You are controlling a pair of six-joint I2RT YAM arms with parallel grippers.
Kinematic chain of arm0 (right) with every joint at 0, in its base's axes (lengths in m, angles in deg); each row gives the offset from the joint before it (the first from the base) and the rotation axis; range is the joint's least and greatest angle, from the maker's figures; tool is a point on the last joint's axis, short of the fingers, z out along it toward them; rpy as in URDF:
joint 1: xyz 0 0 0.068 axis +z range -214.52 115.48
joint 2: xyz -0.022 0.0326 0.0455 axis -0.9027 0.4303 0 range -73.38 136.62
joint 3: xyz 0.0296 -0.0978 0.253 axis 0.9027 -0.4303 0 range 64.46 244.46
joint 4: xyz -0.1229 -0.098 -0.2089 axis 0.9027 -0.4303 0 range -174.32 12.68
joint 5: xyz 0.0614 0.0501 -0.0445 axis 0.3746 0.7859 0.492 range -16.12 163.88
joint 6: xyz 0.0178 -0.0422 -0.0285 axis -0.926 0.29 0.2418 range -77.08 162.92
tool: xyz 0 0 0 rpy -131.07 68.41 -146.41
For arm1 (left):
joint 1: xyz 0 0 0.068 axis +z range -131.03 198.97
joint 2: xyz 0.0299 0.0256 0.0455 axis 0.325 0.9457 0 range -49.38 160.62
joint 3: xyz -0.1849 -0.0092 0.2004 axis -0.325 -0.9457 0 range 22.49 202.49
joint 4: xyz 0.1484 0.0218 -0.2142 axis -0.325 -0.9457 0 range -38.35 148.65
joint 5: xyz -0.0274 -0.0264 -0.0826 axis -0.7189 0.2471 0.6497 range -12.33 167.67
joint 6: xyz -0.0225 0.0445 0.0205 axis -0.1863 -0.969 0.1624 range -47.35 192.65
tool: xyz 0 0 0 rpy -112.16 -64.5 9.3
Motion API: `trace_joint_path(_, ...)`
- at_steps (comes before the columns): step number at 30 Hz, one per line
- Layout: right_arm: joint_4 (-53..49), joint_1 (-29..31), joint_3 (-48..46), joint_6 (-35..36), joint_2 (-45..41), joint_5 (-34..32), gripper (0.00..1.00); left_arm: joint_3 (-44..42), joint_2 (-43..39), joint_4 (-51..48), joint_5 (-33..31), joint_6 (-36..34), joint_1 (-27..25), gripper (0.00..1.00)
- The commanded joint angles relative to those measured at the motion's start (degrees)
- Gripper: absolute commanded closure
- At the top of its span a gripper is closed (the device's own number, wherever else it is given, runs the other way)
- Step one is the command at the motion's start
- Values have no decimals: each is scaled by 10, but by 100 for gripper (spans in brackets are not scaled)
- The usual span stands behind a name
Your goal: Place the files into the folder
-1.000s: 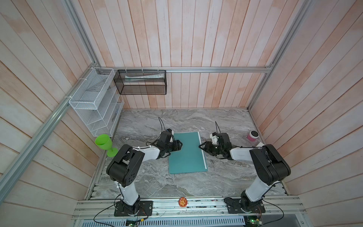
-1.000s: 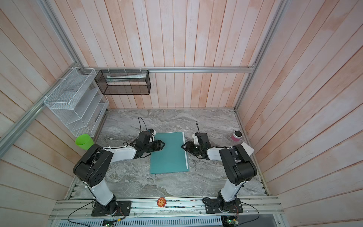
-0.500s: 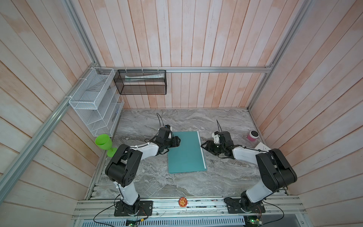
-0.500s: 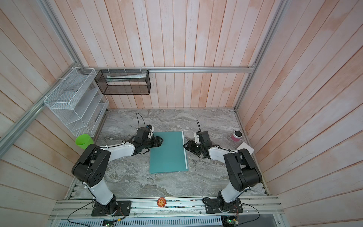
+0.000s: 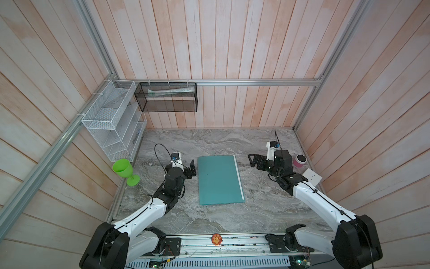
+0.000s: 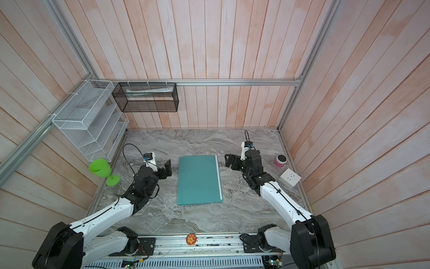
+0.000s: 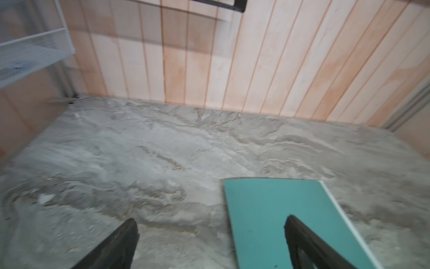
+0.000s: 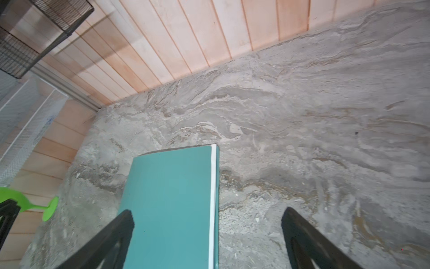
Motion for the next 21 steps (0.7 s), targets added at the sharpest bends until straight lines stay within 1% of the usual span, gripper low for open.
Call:
trace_joint_path(1,53,7,-57,37,-30,-79,2,-51,-1,168,-134,-123,38,0)
trace_joint_path(2,91,9,-82,37,-43,-87,2,-52,8,170,-119,-117,70,0)
trace_joint_path(3,129,10,-103,37,-54,-95,2,-51,22,162,-88,-109,104,0)
trace_joint_path(4,163,11,-123,39,-61,-104,2,-49,38,164,-74,-102,128,0)
trace_joint_path(5,194,11,-141,44,-68,-111,2,-56,59,196,-64,-101,152,0)
trace_joint_path(6,215,11,-153,54,-73,-122,2,-74,84,256,-46,-101,174,0)
trace_joint_path(7,225,12,-158,62,-74,-134,2,-95,113,321,1,-90,199,0)
trace_joint_path(9,218,12,-149,91,-69,-162,2,-109,170,384,124,-45,263,0)
trace_joint_path(10,212,12,-144,115,-65,-186,2,-109,207,423,134,-37,275,0)
trace_joint_path(11,212,11,-141,135,-59,-217,2,-111,217,448,149,-44,279,0)
trace_joint_path(12,211,9,-138,154,-53,-266,2,-107,208,412,173,-47,279,0)
trace_joint_path(13,217,0,-140,177,-46,-304,2,-102,218,413,168,-46,279,0)
trace_joint_path(14,231,-10,-146,195,-40,-329,2,-104,239,436,166,-45,279,0)
trace_joint_path(15,247,-33,-152,203,-31,-338,2,-99,261,460,179,-58,276,0)
trace_joint_path(16,259,-59,-160,200,-21,-326,2,-83,260,433,178,-60,272,0)
trace_joint_path(17,266,-85,-164,193,-11,-305,2,-68,246,380,174,-60,268,0)
trace_joint_path(18,276,-111,-168,183,4,-292,2,-71,250,391,173,-60,266,0)
trace_joint_path(19,294,-128,-175,183,20,-287,2,-78,261,422,170,-60,266,0)
trace_joint_path(20,321,-136,-183,192,37,-284,2,-77,259,419,170,-60,267,0)
trace_joint_path(21,357,-141,-193,199,58,-287,2,-73,250,395,169,-60,266,0)
